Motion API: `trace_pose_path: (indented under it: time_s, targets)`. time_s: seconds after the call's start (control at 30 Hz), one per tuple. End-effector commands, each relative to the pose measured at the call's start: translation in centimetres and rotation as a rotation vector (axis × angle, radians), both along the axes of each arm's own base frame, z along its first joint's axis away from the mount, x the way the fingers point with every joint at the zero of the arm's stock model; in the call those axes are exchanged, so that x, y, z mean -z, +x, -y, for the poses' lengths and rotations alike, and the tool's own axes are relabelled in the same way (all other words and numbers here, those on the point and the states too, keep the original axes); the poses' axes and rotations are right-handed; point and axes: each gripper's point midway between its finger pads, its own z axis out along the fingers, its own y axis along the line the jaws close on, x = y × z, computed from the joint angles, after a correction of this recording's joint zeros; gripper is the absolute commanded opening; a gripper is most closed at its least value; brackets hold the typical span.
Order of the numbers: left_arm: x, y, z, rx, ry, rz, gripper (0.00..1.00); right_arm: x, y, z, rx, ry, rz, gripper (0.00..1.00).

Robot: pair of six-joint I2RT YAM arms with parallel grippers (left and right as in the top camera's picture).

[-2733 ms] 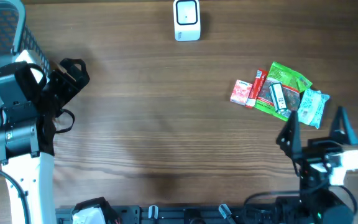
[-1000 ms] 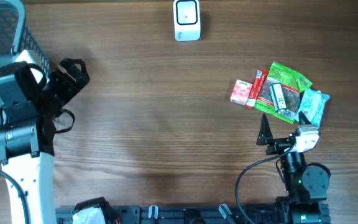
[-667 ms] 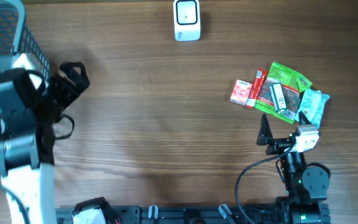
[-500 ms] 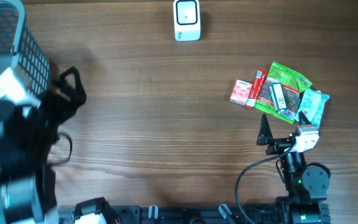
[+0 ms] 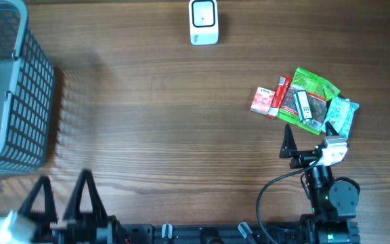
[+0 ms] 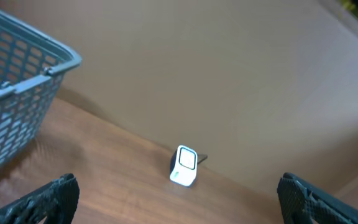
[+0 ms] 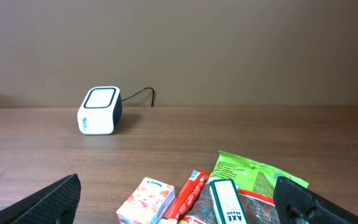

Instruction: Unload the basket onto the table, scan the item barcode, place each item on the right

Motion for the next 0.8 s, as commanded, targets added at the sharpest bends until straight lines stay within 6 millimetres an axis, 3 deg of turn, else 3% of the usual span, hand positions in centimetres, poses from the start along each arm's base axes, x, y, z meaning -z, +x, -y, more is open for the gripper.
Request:
trace_pose_path:
  time_s: [0.0,0.1,0.23,0.33,0.5,0.63,0.77]
  targets:
    - [2.9,-0.7,-0.3,-0.020,0.018,-0.008,1.00,-0.3,-0.1,-0.4,-0.021,-0.011,0.014,1.00]
    - [4.5,0.5,-0.4,-0.013,0.013,-0.039,1.00,-0.3,-0.1,-0.4,-0.021,-0.010,0.014,1.00]
    - [5.2,4.2,-0.4,0.023,0.021,0.020,1.00,-0.3,-0.1,-0.4,-0.021,-0.011,0.014,1.00]
    - [3.2,7.1,-0.2,0.047,0.040,0.229,1.00,-0.3,-0.1,-0.4,-0.021,-0.010,0.014,1.00]
    - [0.8,7.5,0.1,0.063,0.081,0.599,1.00,-0.3,-0.1,-0.4,-0.021,-0.010,0.014,1.00]
    - [2.4,7.7,0.1,0.061,0.089,0.686,1.00,-0.3,-0.1,-0.4,-0.021,-0.010,0.013,1.00]
    - [5.6,9.8,-0.4,0.044,0.072,0.574,1.00,-0.3,-0.1,-0.4,-0.021,-0.011,0.013,1.00]
